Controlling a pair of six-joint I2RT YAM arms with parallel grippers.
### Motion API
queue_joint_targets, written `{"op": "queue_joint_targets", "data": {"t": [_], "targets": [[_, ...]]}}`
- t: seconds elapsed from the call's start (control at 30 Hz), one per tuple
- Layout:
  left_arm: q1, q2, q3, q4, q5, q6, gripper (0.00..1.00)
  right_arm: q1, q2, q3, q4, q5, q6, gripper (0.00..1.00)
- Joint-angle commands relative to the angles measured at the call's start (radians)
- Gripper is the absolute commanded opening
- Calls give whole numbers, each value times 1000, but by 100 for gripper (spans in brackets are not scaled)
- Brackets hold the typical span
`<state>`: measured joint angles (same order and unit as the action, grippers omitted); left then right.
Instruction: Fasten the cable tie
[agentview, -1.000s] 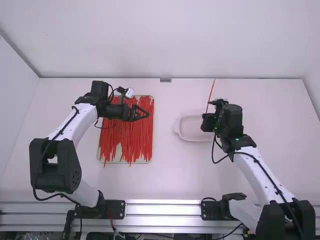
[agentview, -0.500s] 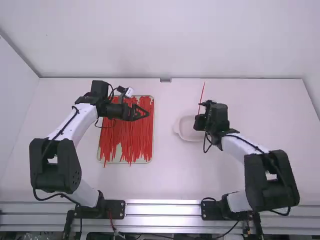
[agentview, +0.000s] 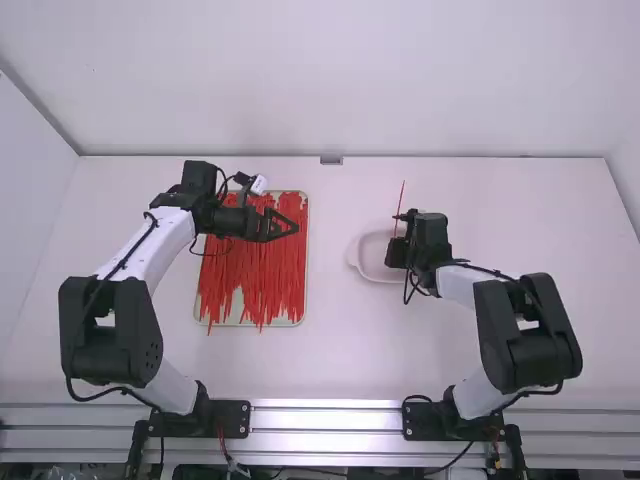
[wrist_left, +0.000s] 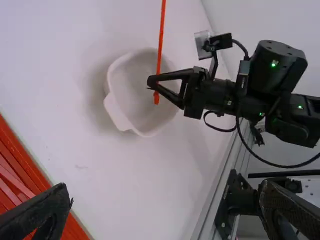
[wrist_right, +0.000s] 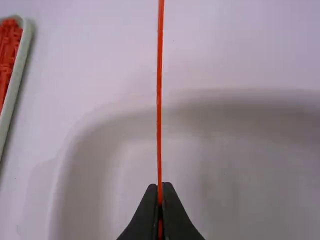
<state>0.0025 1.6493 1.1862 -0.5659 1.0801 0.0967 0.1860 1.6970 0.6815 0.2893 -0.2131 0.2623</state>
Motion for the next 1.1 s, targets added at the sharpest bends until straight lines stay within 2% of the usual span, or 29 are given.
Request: {"op": "queue_joint_targets", "data": {"t": [0.0,0.17,0.23,0.27,1.07], "targets": [[-3,3,-10,-1,27,5,99,-2,10,24,3,2,1,0],[-4,3,-10,-2,26,4,99,-2,10,24,0,2,-1,0],[-2,3,-10,-2,27,4,99,-2,10,24,6,2,0,14],[-5,3,-10,-2,26,5,99,-2,10,24,11,2,-1,98],[-5,3,-9,-10,0,80,99,-4,-12,26,44,10,-7,98]]}}
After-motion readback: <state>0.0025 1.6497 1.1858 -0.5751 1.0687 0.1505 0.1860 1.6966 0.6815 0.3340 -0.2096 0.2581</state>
